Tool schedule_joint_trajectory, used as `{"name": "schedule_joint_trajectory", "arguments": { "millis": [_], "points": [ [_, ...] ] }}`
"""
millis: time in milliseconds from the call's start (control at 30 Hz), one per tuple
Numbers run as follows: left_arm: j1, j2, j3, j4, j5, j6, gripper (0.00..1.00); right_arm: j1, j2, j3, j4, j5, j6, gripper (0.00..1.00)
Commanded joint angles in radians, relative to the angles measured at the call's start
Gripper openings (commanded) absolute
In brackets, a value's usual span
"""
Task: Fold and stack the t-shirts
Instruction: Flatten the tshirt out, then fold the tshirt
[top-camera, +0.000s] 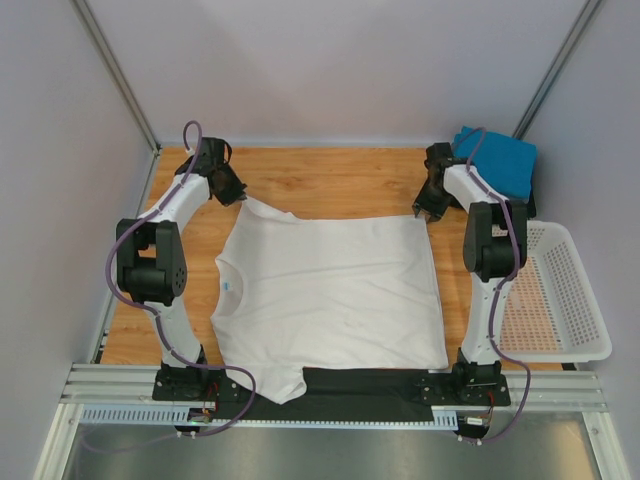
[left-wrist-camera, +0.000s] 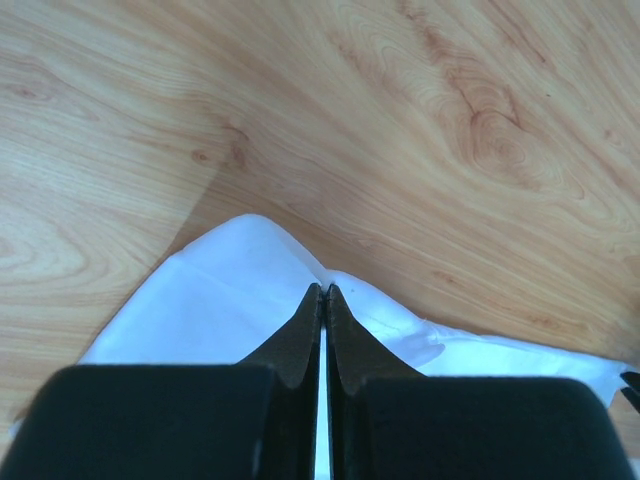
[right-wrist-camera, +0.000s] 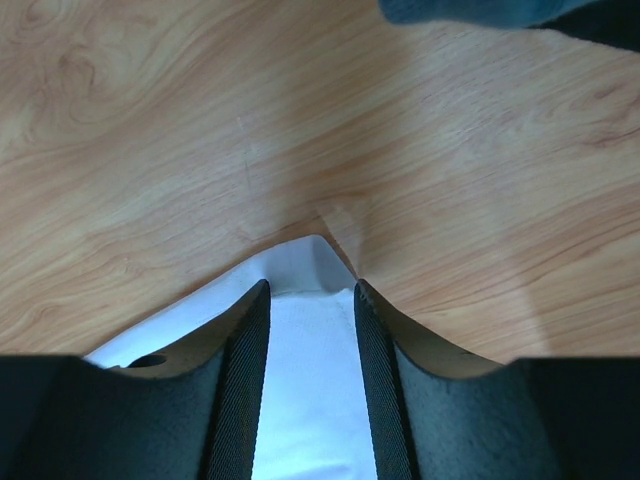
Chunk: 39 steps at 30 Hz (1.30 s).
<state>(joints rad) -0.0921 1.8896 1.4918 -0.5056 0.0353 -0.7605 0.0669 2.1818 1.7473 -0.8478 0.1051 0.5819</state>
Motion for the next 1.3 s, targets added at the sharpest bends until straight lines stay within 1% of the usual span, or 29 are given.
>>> {"name": "schedule_joint_trajectory", "arguments": {
  "millis": [0,33,100,200,233,267,300,333,367,433,533,700,767,967,1033,1133,1267],
  "points": [
    [-0.005,-0.038,0.048,0.004,-0.008,0.012,0.0,0.001,0.021,0.021,0.033,0.021,-0.004,0.41],
    [-0.005,-0.037,0.051,0.003,-0.008,0.012,0.0,0.001,0.026,0.033,0.032,0.022,-0.002,0.4],
    [-0.005,-0.035,0.061,-0.007,-0.012,0.016,0.0,0.001,0.035,0.04,0.03,0.018,0.001,0.36],
    [-0.005,-0.035,0.065,-0.013,-0.015,0.018,0.0,0.001,0.039,0.043,0.033,0.022,0.002,0.27],
    [-0.005,-0.032,0.067,-0.014,-0.017,0.023,0.0,0.001,0.038,0.044,0.032,0.025,0.001,0.23],
    [-0.005,-0.032,0.076,-0.019,-0.017,0.023,0.0,-0.001,0.036,0.047,0.032,0.031,-0.001,0.14],
    [-0.005,-0.029,0.085,-0.025,-0.023,0.027,0.0,0.001,0.035,0.049,0.03,0.034,0.001,0.1],
    [-0.003,-0.021,0.096,-0.03,-0.023,0.032,0.0,0.001,0.032,0.052,0.029,0.038,-0.001,0.03],
    [0.002,-0.015,0.123,-0.04,-0.025,0.036,0.0,0.001,0.029,0.058,0.03,0.042,-0.001,0.0],
    [0.015,0.014,0.156,-0.048,-0.021,0.053,0.0,0.001,0.027,0.064,0.036,0.041,-0.002,0.01],
    [0.034,0.067,0.246,-0.059,0.001,0.091,0.0,0.001,0.035,0.096,0.047,0.018,0.01,0.01],
    [0.035,0.186,0.47,-0.094,0.031,0.179,0.0,0.001,0.073,0.149,0.087,-0.019,0.038,0.01],
    [0.038,0.241,0.549,-0.109,0.032,0.194,0.0,0.001,0.101,0.198,0.095,-0.027,0.048,0.0],
    [0.04,0.356,0.705,-0.125,0.07,0.234,0.0,0.001,0.159,0.311,0.115,-0.022,0.053,0.0],
    [0.038,0.353,0.708,-0.117,0.083,0.234,0.0,0.001,0.162,0.327,0.127,-0.025,0.052,0.0],
    [0.037,0.301,0.651,-0.097,0.08,0.244,0.0,0.001,0.15,0.321,0.15,-0.025,0.047,0.0],
    [0.037,0.212,0.521,-0.07,0.077,0.26,0.0,0.001,0.112,0.287,0.176,-0.027,0.035,0.01]
  ]
}}
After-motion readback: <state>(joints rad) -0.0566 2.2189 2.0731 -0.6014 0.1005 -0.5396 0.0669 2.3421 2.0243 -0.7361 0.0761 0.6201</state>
